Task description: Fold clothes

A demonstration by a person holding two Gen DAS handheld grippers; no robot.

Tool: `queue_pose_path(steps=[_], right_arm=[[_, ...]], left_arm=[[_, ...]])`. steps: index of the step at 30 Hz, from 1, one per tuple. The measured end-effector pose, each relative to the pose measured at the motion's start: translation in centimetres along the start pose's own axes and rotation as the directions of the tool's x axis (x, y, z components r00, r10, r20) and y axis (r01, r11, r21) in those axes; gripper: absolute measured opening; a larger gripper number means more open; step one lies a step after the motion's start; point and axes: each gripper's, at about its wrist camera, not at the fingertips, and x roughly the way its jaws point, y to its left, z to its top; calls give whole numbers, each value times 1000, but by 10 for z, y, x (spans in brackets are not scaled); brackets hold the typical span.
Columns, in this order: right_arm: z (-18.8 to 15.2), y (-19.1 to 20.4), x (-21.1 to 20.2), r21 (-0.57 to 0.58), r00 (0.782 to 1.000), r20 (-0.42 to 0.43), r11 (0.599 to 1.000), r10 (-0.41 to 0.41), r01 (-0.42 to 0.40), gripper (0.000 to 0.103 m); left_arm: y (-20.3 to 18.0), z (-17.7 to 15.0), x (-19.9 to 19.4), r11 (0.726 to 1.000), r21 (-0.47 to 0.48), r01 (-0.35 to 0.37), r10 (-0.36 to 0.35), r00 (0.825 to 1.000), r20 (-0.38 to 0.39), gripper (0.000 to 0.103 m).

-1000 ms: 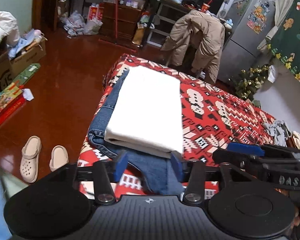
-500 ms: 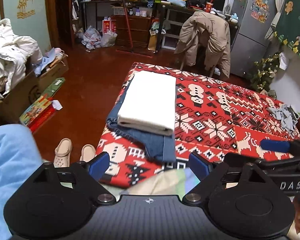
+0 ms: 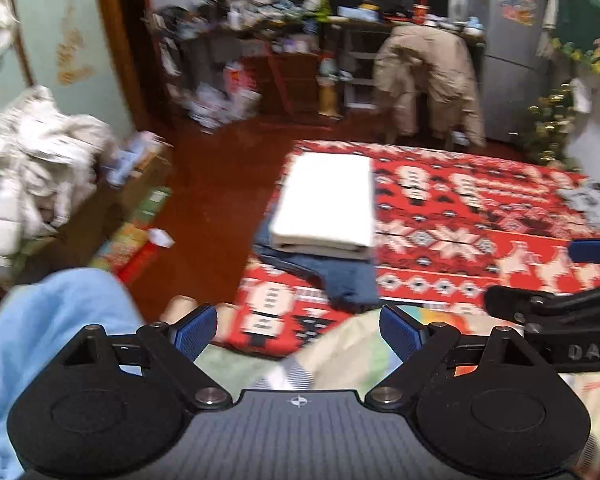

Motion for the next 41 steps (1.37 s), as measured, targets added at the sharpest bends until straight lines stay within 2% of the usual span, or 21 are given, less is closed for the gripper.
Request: queue_pose_path(steps=[4, 9, 13, 41], right_arm=[[-2, 7, -1, 23, 998, 22, 998, -53, 53, 102], [1, 2, 7, 88, 1000, -4, 996, -27, 27, 102], [2, 5, 13, 69, 999, -10, 996, -51, 52, 102], [2, 13, 25, 46, 999, -32, 998, -37, 39, 102]], left_arm=[[4, 0, -1, 999, -29, -15, 15, 1000, -3, 89], [9, -1, 6, 998, -61, -25, 23, 999, -37, 89], [14, -1, 10, 995, -102, -15, 10, 999, -53, 89], [18, -1, 9, 994, -108, -17, 12, 999, -48, 88]])
